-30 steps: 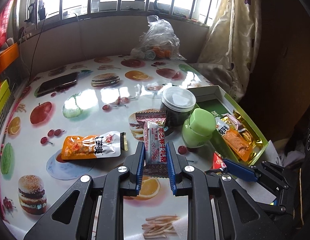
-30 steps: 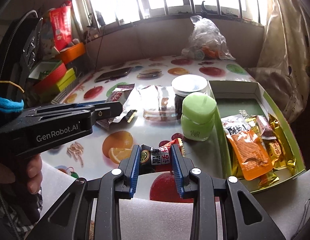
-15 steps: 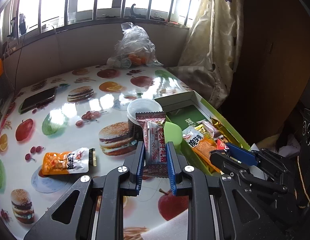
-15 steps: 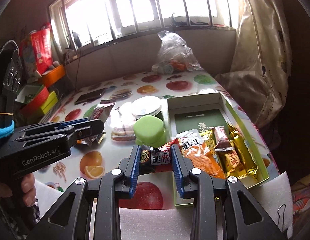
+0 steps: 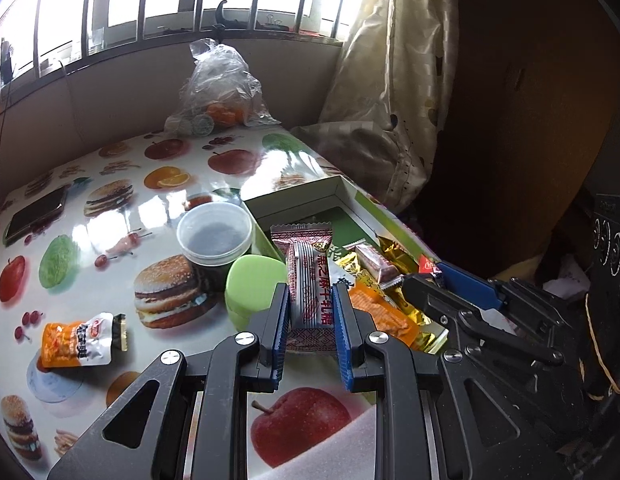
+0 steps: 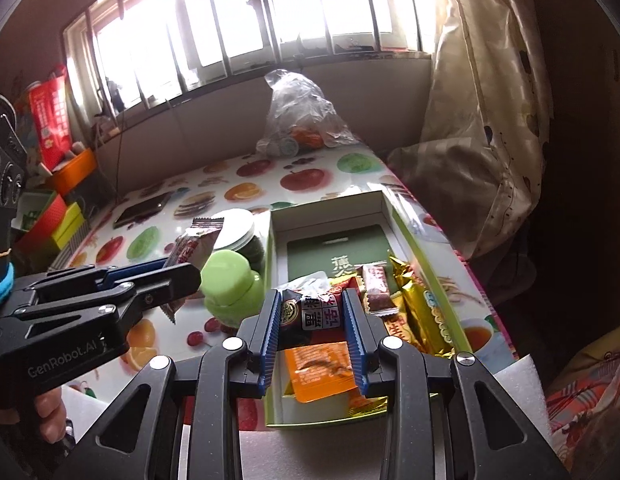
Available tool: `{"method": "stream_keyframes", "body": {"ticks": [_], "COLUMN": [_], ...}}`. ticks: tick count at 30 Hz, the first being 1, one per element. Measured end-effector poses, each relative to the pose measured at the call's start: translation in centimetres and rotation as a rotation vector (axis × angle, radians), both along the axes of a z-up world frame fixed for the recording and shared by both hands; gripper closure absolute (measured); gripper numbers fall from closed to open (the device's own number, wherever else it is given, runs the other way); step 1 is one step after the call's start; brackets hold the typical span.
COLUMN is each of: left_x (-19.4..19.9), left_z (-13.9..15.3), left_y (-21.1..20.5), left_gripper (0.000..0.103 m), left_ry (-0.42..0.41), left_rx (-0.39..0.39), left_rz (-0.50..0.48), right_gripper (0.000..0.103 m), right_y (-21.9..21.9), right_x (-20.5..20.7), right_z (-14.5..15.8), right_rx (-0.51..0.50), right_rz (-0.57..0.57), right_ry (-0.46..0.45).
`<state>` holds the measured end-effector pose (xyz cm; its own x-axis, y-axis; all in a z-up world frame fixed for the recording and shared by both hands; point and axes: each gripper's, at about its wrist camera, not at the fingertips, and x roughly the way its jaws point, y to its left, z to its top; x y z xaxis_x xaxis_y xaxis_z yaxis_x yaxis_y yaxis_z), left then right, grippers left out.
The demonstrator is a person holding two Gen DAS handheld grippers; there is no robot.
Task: Organize snacks
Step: 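Lower the nougat bar and red packet into the green box with both grippers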
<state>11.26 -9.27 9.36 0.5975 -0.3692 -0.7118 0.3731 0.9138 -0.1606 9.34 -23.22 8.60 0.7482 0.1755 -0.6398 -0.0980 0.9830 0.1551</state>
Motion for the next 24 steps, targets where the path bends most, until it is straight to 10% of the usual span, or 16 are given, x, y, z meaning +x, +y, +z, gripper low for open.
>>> {"method": "stream_keyframes", "body": {"ticks": [24], "left_x": [1.7], "left_z": [-3.4], "left_y": [-5.0], "left_gripper": [0.081], "left_ry": [0.062], "left_rx": [0.06], "left_rz": [-0.065], "right_gripper": [0.073], "right_y": [-4.7], "right_x": [3.4], "right_z": [-3.8], "right_rx": [-0.025], "right_rz": [-0.07], "right_ry": [0.093]}}
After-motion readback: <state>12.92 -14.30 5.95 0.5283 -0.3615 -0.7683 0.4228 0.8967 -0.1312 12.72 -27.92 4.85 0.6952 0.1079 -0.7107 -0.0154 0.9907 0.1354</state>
